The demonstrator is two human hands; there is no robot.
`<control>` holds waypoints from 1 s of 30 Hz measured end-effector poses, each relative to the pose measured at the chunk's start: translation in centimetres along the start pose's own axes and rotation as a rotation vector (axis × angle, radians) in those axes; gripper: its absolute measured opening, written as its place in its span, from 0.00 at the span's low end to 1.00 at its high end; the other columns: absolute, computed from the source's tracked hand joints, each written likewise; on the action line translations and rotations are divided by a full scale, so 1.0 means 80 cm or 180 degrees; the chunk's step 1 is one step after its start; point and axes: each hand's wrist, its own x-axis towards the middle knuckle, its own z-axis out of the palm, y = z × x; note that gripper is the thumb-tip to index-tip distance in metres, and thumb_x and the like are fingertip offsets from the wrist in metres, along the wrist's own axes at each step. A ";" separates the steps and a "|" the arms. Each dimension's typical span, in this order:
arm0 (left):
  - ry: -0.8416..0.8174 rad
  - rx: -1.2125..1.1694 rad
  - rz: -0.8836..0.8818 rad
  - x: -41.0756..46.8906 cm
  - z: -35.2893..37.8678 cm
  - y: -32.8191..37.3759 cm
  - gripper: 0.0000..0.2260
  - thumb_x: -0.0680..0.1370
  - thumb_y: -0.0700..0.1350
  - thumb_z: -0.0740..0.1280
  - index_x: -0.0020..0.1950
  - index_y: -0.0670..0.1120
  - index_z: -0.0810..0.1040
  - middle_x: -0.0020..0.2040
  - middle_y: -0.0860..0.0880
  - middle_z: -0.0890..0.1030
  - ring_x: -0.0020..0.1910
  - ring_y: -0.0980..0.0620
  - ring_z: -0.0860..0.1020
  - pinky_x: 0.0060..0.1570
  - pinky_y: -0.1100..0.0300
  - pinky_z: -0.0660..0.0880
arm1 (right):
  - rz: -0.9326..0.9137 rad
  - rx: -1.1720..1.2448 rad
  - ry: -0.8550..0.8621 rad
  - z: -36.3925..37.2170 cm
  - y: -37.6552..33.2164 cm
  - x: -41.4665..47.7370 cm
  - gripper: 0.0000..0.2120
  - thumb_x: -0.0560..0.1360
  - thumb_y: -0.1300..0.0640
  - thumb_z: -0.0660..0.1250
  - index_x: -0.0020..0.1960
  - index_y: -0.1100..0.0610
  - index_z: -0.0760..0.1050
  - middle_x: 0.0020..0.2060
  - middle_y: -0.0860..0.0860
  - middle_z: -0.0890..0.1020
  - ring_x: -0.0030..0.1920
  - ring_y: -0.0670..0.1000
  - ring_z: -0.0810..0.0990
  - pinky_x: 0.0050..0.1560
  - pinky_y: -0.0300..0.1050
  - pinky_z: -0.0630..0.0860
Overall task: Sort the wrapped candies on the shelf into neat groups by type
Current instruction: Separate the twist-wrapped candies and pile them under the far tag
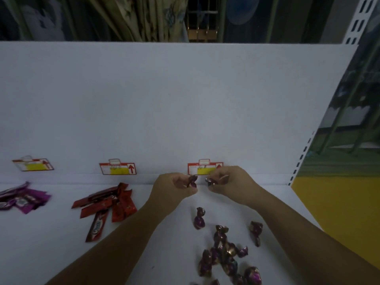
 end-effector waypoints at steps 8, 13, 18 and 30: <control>-0.0051 0.1134 -0.0026 0.019 0.023 -0.021 0.13 0.62 0.52 0.77 0.35 0.59 0.74 0.35 0.62 0.78 0.31 0.68 0.72 0.31 0.71 0.63 | 0.0141 -0.0414 -0.0155 0.017 0.023 0.012 0.06 0.68 0.58 0.72 0.37 0.47 0.83 0.39 0.44 0.83 0.41 0.43 0.81 0.45 0.35 0.77; -0.0156 0.0989 -0.0013 0.014 0.019 -0.028 0.13 0.62 0.49 0.77 0.37 0.61 0.76 0.34 0.67 0.78 0.30 0.66 0.73 0.32 0.69 0.65 | 0.0248 -0.0374 -0.0077 0.017 0.027 0.009 0.07 0.63 0.51 0.77 0.40 0.47 0.81 0.37 0.42 0.82 0.38 0.40 0.79 0.41 0.33 0.75; -0.0180 0.0886 0.0095 0.013 0.017 -0.029 0.13 0.66 0.44 0.75 0.38 0.62 0.76 0.36 0.65 0.79 0.30 0.65 0.73 0.31 0.72 0.65 | 0.0233 -0.0574 0.0219 0.027 0.024 0.008 0.07 0.64 0.50 0.76 0.37 0.47 0.78 0.37 0.45 0.82 0.39 0.43 0.78 0.42 0.36 0.73; 0.0034 0.0862 0.0008 0.019 0.023 -0.033 0.11 0.66 0.45 0.74 0.39 0.60 0.76 0.39 0.60 0.81 0.30 0.62 0.72 0.40 0.62 0.72 | 0.0199 -0.0700 0.0197 0.019 0.019 0.007 0.08 0.67 0.52 0.75 0.46 0.50 0.82 0.42 0.46 0.84 0.43 0.43 0.81 0.52 0.39 0.76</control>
